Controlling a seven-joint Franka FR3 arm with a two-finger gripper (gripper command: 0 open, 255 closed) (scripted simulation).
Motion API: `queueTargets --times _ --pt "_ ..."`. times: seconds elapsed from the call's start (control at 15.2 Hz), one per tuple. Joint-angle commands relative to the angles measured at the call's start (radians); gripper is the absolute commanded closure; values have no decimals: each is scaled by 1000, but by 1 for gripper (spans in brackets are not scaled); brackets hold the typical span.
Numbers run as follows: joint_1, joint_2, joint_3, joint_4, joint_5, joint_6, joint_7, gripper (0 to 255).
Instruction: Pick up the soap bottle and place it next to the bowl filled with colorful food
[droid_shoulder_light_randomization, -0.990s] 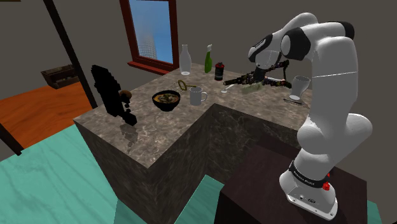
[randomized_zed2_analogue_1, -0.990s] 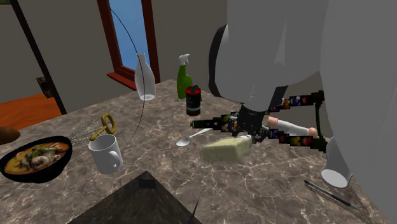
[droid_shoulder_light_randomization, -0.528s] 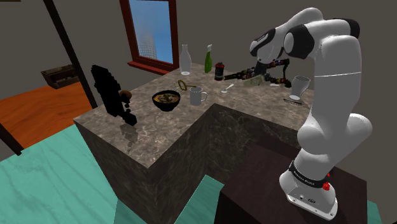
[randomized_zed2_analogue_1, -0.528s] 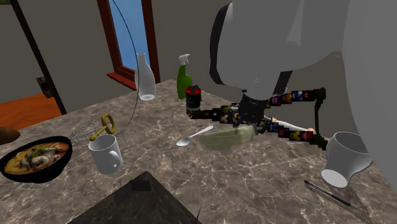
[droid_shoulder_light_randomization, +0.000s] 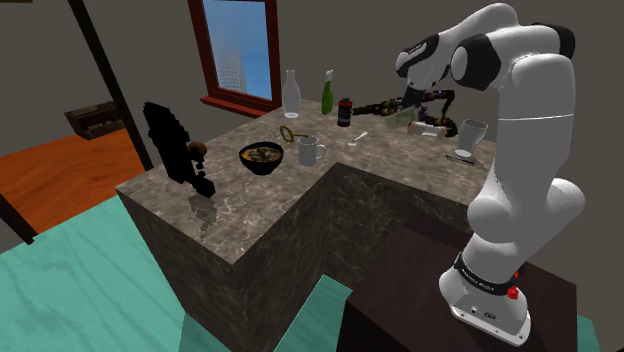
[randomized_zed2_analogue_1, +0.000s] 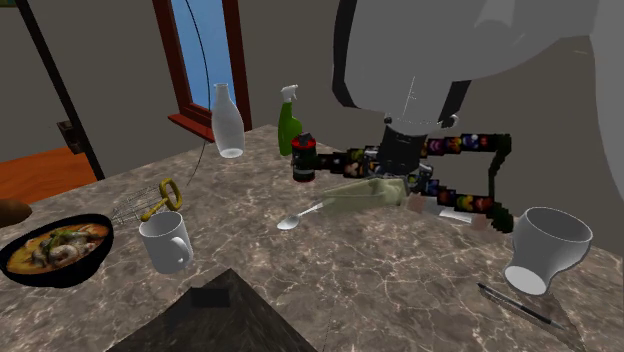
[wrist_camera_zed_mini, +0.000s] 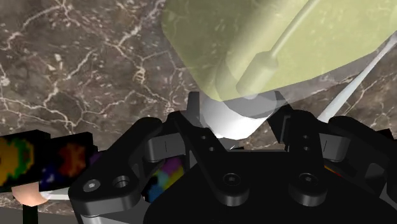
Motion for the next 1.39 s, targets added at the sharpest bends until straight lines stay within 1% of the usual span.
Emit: queueTargets --times 0.0,0.92,0.99,1.32 --pt "2 -11 -3 15 -7 -24 6 255" --pt "-1 -51 -15 148 -36 -191 39 255" --pt "-1 -51 -16 149 -36 -192 39 255" --pt "98 -176 4 -20 -95 -126 150 255"
